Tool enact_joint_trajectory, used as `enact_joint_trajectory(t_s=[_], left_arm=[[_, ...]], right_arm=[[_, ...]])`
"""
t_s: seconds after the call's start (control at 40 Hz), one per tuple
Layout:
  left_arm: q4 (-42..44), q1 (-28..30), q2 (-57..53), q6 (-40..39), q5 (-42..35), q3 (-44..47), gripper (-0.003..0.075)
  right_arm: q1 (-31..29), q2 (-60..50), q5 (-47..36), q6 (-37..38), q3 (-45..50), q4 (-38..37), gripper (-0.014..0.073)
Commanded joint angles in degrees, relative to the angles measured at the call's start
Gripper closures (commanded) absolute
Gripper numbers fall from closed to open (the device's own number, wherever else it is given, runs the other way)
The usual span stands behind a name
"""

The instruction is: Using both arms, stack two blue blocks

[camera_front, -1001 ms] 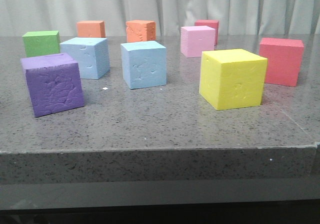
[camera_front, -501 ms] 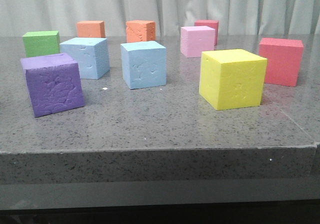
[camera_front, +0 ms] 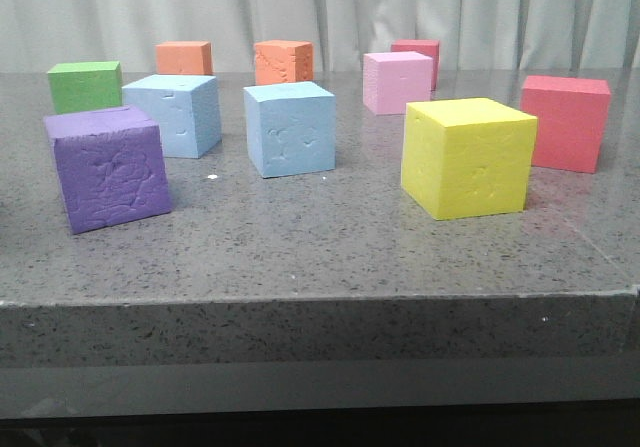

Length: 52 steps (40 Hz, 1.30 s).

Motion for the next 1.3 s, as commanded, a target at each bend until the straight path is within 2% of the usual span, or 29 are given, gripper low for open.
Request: enact_joint_trajectory(t_s=[0.0,0.23,0.43,0.6,1.0,1.28], left_arm=[[0.06,-3.75,5.23,0.2,-0.21,-6.48,0.0062],[0.06,-10.48,21.38,0.2,13.7,-20.48,0.0062],[-0.22,-11.68,32.19,0.2,25.24,-31.97,0.0062],[-0.79,-11.68,38.3,0.2,31.25,-38.73,0.0061],[-2.95,-11.68,49.64,0.2,39.64,-48.5,0.0061],[-2.95,-11.68,53.88,0.2,39.51,-49.99,0.0061]], right_arm=[[-0.37,0.16,-4.72,-0.61,-1.36,-1.22,0.066],[-0.37,0.16,-4.72,-0.61,-1.36,-1.22,0.066],[-0.37,0.16,-4.31,-0.61,-1.36,-1.22,0.066],[-0.37,0.16,-4.26,-0.61,-1.36,-1.22,0.066],[-0.37,0.16,-4.26,-0.61,-1.36,-1.22,0.066],[-0.37,0.16,-4.26,-0.61,-1.36,-1.22,0.066]])
